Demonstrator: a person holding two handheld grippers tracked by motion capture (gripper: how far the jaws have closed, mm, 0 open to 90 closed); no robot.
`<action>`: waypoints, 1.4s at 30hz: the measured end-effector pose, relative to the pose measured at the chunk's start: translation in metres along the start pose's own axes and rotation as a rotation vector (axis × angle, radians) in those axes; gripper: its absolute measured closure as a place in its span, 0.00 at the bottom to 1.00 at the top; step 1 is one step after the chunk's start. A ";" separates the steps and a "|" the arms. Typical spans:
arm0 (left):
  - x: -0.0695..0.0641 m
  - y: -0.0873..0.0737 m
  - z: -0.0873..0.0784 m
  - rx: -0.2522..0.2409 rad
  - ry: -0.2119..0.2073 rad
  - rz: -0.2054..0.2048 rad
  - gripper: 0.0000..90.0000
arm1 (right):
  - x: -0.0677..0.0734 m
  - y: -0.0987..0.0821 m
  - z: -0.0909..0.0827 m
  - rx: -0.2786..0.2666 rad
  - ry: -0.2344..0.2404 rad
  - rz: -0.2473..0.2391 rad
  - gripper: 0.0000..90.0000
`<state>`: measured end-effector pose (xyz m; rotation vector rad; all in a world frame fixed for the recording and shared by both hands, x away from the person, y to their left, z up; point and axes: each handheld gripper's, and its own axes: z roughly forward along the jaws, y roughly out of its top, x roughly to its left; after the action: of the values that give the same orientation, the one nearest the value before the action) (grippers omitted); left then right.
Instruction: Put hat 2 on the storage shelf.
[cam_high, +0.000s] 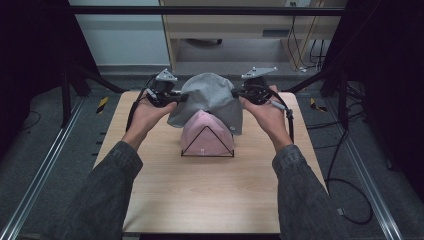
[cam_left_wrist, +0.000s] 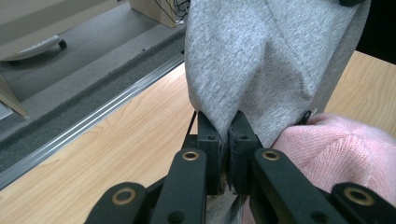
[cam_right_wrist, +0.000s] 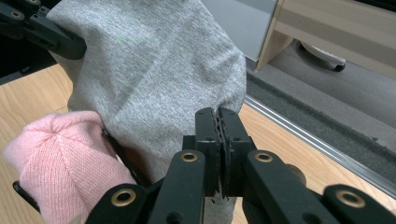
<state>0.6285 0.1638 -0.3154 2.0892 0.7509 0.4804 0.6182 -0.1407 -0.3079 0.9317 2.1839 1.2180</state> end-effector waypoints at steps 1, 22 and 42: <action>0.000 -0.001 0.001 0.003 -0.001 0.001 0.95 | 0.000 -0.002 0.001 0.001 0.002 0.002 0.98; -0.004 -0.020 0.014 0.042 -0.002 0.010 0.95 | 0.004 -0.020 0.013 0.041 0.009 0.010 0.98; 0.001 -0.038 0.024 0.063 0.006 -0.021 0.95 | 0.005 -0.035 0.027 0.078 0.012 0.030 0.98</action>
<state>0.6301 0.1679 -0.3601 2.1366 0.8001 0.4570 0.6220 -0.1354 -0.3517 0.9945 2.2484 1.1626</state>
